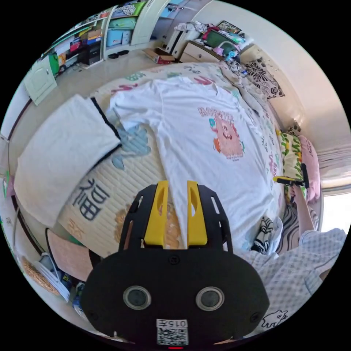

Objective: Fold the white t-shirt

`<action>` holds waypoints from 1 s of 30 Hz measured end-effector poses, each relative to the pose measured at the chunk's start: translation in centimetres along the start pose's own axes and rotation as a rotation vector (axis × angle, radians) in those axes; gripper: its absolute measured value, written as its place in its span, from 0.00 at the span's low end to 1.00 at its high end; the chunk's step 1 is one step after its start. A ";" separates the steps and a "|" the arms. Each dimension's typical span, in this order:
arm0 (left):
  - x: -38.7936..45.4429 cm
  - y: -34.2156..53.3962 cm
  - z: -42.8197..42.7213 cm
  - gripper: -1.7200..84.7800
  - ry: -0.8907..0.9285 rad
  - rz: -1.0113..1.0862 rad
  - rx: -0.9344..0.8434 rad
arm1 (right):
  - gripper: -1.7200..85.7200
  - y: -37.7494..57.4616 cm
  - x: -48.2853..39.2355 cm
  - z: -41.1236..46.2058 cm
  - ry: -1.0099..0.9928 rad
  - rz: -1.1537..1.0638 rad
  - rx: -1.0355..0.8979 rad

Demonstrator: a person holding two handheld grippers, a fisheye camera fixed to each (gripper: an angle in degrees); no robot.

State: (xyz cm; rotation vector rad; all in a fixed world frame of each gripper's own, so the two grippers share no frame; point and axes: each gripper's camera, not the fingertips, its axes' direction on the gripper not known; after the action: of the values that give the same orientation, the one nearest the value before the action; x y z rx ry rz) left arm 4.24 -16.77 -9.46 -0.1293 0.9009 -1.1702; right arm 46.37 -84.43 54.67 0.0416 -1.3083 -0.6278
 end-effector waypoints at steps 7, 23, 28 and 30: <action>0.4 6.3 9.0 0.15 0.110 -0.083 -0.323 | 0.10 2.7 1.7 3.9 -0.126 0.037 -0.072; 3.4 7.1 10.6 0.01 -0.093 0.019 -0.348 | 0.02 3.3 -2.3 4.7 0.041 -0.054 -0.052; 3.1 7.4 13.2 0.03 -0.155 -0.008 -0.453 | 0.04 2.7 -4.3 8.7 0.117 -0.061 -0.098; 3.1 7.5 13.5 0.04 -0.135 -0.014 -0.479 | 0.05 2.7 -5.4 9.8 0.146 -0.079 -0.102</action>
State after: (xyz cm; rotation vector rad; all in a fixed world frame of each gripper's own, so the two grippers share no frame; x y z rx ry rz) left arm 19.09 -20.85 -6.21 -0.5964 1.0466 -0.9274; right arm 37.93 -76.66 53.70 0.0551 -1.1366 -0.7443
